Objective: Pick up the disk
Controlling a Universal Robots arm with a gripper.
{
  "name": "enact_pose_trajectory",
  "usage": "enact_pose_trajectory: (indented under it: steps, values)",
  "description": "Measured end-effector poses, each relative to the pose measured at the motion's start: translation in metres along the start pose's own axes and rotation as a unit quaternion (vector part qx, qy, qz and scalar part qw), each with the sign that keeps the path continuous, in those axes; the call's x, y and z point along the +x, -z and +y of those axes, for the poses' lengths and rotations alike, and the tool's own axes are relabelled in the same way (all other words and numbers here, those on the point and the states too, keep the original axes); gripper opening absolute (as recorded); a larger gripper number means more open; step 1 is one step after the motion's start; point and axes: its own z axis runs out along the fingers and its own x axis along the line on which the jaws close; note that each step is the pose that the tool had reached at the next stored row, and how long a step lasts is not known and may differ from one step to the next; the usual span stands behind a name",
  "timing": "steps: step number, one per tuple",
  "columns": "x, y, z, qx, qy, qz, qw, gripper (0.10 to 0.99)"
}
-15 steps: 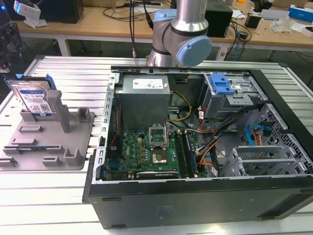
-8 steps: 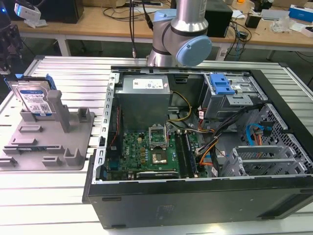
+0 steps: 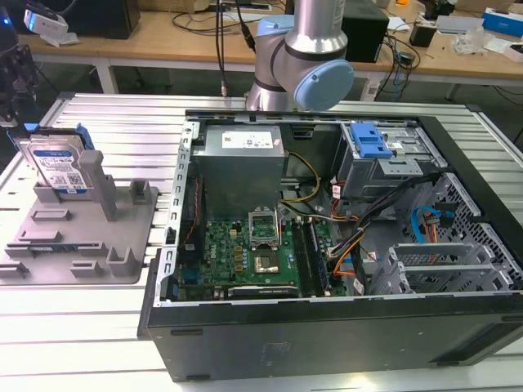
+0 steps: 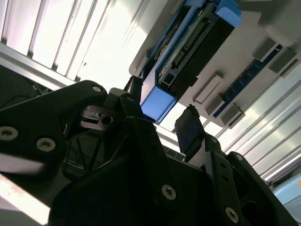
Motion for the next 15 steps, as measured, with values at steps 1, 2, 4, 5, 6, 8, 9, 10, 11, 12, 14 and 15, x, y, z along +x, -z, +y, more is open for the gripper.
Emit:
enact_pose_trajectory:
  steps: [1,2,4,5,6,8,9,10,11,12,14,15]
  values:
    - [0.0,-0.0009,0.0003,0.0,0.0,0.0,1.0,0.557]
    - [0.0,-0.0016,0.0004,0.0,0.0,0.0,1.0,0.557]
    - [0.0,-0.0029,0.0006,0.0,0.0,0.0,1.0,0.557]
    - [0.0001,-0.0034,0.0006,0.0,0.0,0.0,1.0,0.557]
    - [0.0002,-0.0043,0.0007,0.0,0.0,0.0,1.0,0.557]
    - [0.0003,-0.0054,0.0007,0.0,0.0,0.0,1.0,0.557]
    - [0.0004,-0.0062,0.0007,0.0,0.0,0.0,1.0,0.557]
    - [0.0003,-0.0068,0.0007,0.0,0.0,0.0,1.0,0.557]
    - [0.0003,-0.0074,0.0007,0.0,0.0,0.0,1.0,0.557]
    - [0.0004,-0.0084,0.0006,0.0,0.0,0.0,1.0,0.557]
    - [0.0004,-0.0099,0.0006,0.0,0.0,0.0,1.0,0.557]
    - [0.0003,-0.0107,0.0006,0.0,0.0,0.0,1.0,0.557]
